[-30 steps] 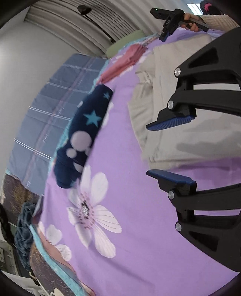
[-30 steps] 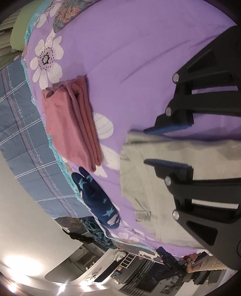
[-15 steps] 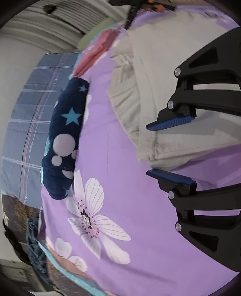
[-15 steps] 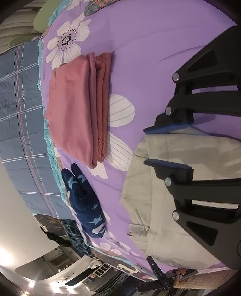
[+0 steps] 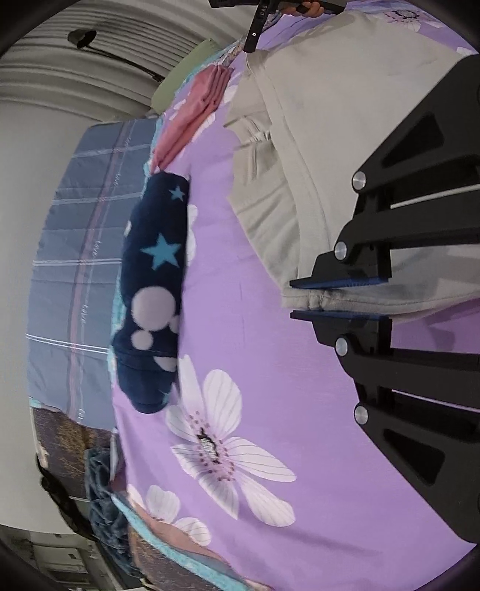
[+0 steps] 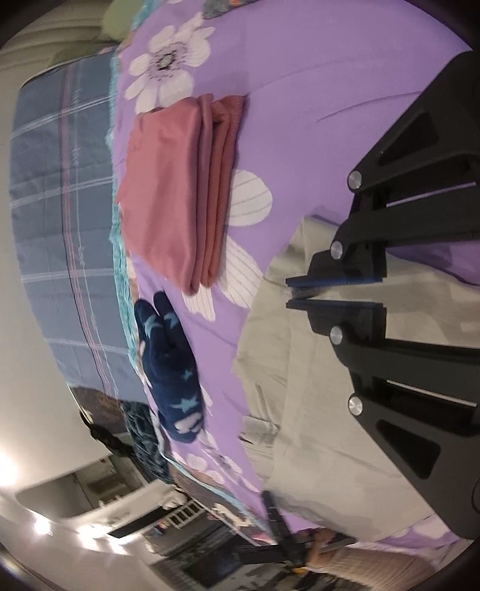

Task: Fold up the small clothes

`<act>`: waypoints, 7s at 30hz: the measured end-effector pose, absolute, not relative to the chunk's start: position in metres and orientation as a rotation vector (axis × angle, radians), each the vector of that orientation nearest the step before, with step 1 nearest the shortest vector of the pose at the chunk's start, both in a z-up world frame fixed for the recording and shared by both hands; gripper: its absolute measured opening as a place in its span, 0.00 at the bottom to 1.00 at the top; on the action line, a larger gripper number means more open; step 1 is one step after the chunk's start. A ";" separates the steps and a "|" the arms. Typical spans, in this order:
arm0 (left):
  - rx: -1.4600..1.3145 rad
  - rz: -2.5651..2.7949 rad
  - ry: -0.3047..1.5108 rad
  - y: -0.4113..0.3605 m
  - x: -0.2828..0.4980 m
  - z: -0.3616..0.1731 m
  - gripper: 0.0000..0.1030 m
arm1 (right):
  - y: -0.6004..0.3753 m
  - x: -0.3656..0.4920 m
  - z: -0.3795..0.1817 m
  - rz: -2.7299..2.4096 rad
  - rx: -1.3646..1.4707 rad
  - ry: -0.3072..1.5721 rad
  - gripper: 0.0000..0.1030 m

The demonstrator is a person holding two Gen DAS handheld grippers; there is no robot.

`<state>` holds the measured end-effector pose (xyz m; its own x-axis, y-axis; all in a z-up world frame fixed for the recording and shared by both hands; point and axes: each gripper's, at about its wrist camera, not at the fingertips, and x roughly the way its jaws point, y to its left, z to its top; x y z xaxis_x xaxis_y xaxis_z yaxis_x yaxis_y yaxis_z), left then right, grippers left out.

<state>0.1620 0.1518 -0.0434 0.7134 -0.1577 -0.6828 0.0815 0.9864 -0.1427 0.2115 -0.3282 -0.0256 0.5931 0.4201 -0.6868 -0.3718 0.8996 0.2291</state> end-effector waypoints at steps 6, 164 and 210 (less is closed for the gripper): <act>-0.067 -0.114 0.730 0.144 0.155 -0.025 0.09 | -0.334 0.207 -0.005 0.428 0.115 0.736 0.04; -0.254 0.009 0.723 0.164 -0.082 -0.042 0.41 | -0.267 0.003 0.001 0.347 -0.101 0.826 0.14; -0.326 -0.672 0.856 0.169 -0.018 -0.073 0.27 | -0.012 -0.012 -0.054 0.729 -0.569 0.872 0.49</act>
<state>-0.0182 0.1692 -0.0729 0.4688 -0.6618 -0.5850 0.4114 0.7497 -0.5184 -0.0120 -0.0124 -0.0537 0.4366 0.3317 -0.8363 -0.7645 0.6268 -0.1505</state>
